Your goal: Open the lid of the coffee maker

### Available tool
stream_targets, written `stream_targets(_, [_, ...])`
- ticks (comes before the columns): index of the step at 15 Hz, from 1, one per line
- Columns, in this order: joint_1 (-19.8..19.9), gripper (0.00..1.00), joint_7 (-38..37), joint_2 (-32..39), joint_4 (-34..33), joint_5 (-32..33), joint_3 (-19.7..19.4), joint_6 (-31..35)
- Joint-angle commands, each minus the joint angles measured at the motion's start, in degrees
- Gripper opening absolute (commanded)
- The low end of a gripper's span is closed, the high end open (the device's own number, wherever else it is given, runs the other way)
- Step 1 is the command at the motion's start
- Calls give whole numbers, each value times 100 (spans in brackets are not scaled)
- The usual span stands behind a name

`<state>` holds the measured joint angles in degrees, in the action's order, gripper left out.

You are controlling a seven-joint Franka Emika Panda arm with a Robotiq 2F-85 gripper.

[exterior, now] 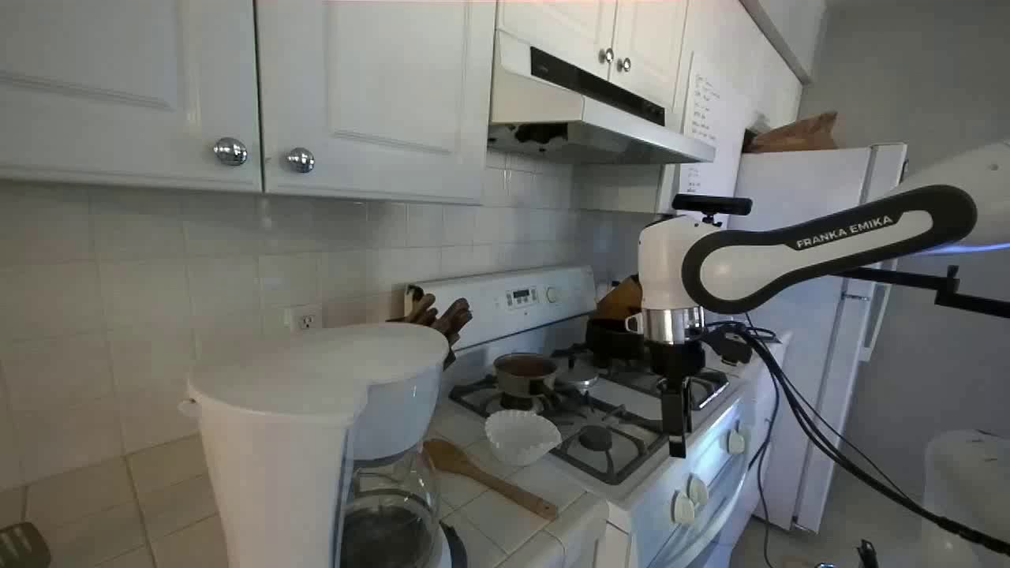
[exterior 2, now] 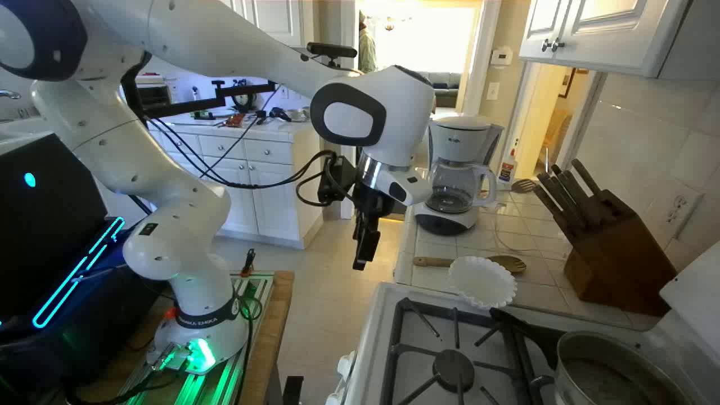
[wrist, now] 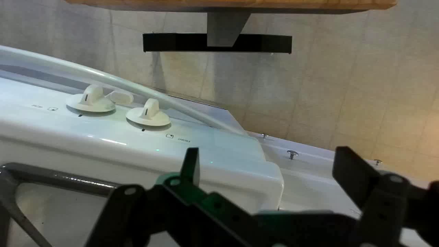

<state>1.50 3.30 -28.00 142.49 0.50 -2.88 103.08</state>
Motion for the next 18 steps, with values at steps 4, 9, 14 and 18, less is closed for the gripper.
stream_targets(4, [10, 100, 4, 2, -7, -4, 8, -8])
stream_targets(9, [10, 100, 4, 2, -7, -4, 8, -8])
stream_targets(14, [10, 100, 4, 2, -7, -4, 8, -8])
stream_targets(18, [-38, 100, -640, -122, -118, -470, 135, 183])
